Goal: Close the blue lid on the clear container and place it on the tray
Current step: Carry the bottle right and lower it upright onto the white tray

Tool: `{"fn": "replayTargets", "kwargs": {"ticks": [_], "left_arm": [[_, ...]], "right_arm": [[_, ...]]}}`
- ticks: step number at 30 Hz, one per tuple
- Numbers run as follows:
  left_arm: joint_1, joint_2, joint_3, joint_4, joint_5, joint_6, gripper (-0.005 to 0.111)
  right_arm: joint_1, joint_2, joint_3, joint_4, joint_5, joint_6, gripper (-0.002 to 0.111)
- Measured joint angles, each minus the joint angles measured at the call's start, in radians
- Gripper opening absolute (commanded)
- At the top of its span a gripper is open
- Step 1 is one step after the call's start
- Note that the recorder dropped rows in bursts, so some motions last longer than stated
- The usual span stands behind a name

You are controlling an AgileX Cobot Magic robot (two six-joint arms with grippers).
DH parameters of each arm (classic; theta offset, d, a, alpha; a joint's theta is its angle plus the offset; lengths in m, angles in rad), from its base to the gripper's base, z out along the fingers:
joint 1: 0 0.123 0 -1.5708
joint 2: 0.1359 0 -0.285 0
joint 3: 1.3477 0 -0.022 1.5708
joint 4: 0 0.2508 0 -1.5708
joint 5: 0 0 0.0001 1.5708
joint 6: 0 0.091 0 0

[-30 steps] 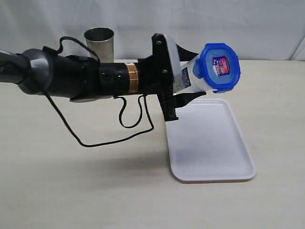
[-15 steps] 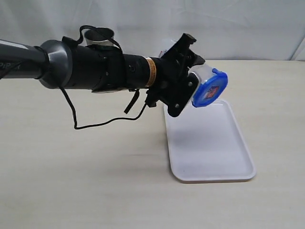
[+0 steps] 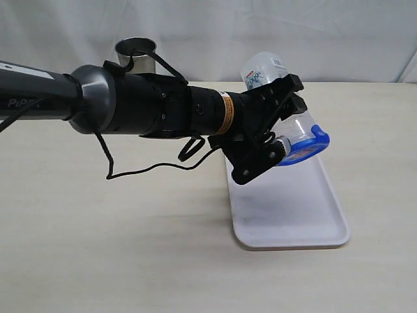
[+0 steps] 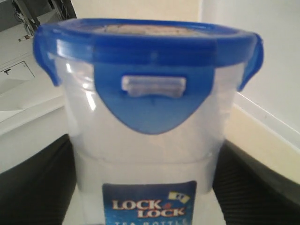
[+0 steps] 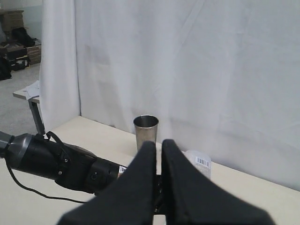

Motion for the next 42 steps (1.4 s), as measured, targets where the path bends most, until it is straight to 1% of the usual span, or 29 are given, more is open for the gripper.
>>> {"fn": "replayTargets", "kwargs": {"ticks": [14,17,19,22,25,26,28,29,32,35,39,42], "left_arm": [[-0.013,0.000,0.000,0.000,0.000,0.000,0.000],[-0.013,0.000,0.000,0.000,0.000,-0.026,0.000],[-0.013,0.000,0.000,0.000,0.000,-0.074,0.000],[-0.013,0.000,0.000,-0.054,-0.002,-0.247,0.000],[-0.011,0.002,0.000,-0.134,-0.043,-0.545,0.000],[-0.002,0.005,0.000,-0.149,-0.077,-0.660,0.000],[0.018,0.018,-0.002,-0.163,-0.187,-0.875,0.000],[0.035,0.033,-0.002,-0.167,-0.258,-1.017,0.000],[0.074,0.081,-0.002,-0.180,-0.489,-1.260,0.000],[0.099,0.134,-0.002,-0.189,-0.619,-1.396,0.000],[0.101,0.210,-0.002,-0.218,-0.677,-1.471,0.000],[0.101,0.288,-0.002,-0.311,-0.801,-1.534,0.000]], "right_arm": [[0.000,0.000,0.000,0.000,-0.004,0.000,0.004],[0.000,0.000,0.000,0.000,-0.004,0.000,0.004],[0.000,0.000,0.000,0.000,-0.004,0.000,0.004],[0.000,0.000,0.000,0.000,-0.004,0.000,0.004],[0.000,0.000,0.000,0.000,-0.004,0.000,0.004],[0.000,0.000,0.000,0.000,-0.004,0.000,0.004],[0.000,0.000,0.000,0.000,-0.004,0.000,0.004],[0.000,0.000,0.000,0.000,-0.004,0.000,0.004],[0.000,0.000,0.000,0.000,-0.004,0.000,0.004],[0.000,0.000,0.000,0.000,-0.004,0.000,0.004],[0.000,0.000,0.000,0.000,-0.004,0.000,0.004],[0.000,0.000,0.001,0.000,-0.004,0.000,0.004]]}}
